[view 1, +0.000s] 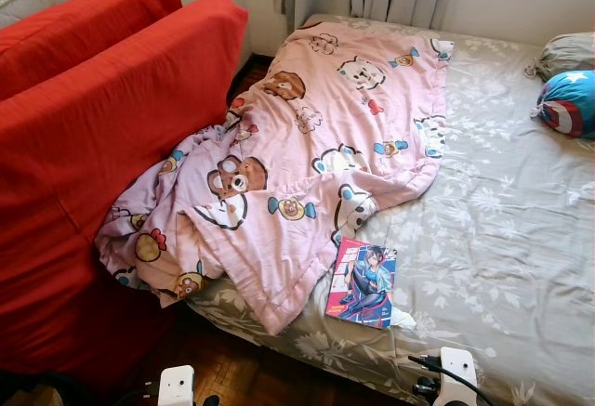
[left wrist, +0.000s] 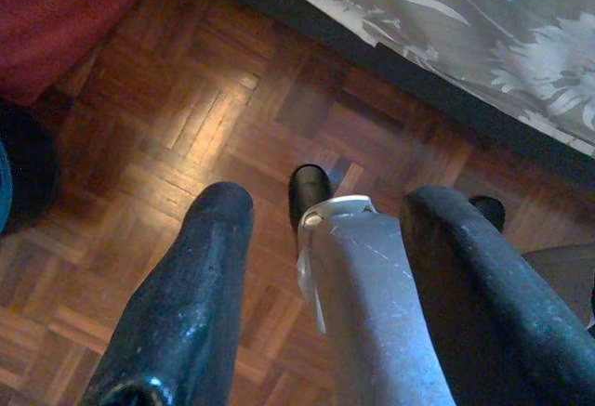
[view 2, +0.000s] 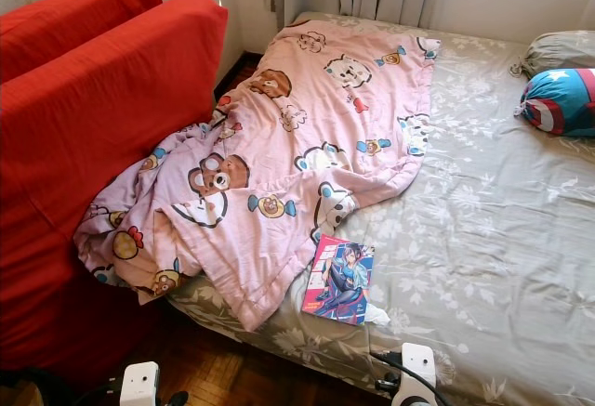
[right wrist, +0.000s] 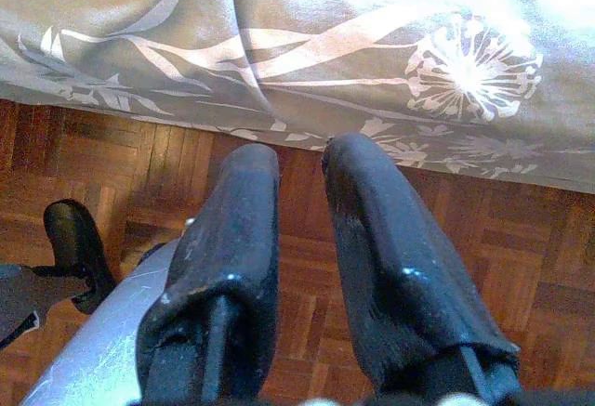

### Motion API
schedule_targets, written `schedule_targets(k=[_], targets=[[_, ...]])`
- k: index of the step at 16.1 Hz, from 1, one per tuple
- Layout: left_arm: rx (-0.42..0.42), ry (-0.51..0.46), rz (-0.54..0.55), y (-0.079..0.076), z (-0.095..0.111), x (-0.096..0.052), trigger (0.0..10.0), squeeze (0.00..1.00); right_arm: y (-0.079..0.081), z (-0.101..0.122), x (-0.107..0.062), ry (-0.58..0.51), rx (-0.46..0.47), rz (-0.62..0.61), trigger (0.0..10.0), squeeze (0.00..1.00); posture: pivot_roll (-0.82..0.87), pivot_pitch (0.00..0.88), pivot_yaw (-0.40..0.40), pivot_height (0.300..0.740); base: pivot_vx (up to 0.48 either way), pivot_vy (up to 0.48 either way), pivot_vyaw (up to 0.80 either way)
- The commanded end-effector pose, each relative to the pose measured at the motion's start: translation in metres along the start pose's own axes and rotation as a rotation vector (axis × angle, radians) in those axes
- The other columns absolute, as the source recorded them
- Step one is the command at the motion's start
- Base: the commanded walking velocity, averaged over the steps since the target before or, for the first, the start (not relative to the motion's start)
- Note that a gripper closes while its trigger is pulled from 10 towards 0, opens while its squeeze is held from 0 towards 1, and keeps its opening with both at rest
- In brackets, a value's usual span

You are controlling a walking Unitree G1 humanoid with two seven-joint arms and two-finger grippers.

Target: Clean up the room

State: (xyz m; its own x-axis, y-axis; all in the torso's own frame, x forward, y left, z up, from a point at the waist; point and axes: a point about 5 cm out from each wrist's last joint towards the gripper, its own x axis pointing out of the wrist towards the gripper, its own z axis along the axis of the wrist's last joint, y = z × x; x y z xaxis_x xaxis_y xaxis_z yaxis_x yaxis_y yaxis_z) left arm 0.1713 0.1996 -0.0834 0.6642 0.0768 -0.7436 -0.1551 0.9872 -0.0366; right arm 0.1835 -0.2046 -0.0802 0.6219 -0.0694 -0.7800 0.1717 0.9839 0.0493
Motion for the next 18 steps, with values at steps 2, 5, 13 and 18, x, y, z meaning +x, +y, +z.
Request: schedule_targets(k=[2,5,13,18], targets=[[0.072,0.015,0.042,0.043,0.025,0.001,10.0,0.00,0.004,-0.040,-0.010,0.113,-0.036,0.075,10.0,0.00,0.02,0.000,0.039,0.740,0.000,0.000,0.00],[0.086,-0.021,0.005,0.025,0.035,0.007,10.0,0.00,0.005,-0.044,-0.011,0.117,-0.034,0.072,10.0,0.00,0.01,0.000,0.035,0.740,0.000,0.000,0.00],[0.066,-0.047,-0.003,0.023,0.038,0.007,10.0,0.00,0.004,-0.040,-0.011,0.081,-0.054,0.075,10.0,0.00,0.01,0.000,0.022,0.740,0.000,0.000,0.00],[-0.023,-0.234,0.012,0.019,0.069,0.009,10.0,0.00,0.000,-0.029,-0.011,-0.040,-0.011,0.055,10.0,0.00,0.02,0.000,0.007,0.740,0.000,0.000,0.00]])
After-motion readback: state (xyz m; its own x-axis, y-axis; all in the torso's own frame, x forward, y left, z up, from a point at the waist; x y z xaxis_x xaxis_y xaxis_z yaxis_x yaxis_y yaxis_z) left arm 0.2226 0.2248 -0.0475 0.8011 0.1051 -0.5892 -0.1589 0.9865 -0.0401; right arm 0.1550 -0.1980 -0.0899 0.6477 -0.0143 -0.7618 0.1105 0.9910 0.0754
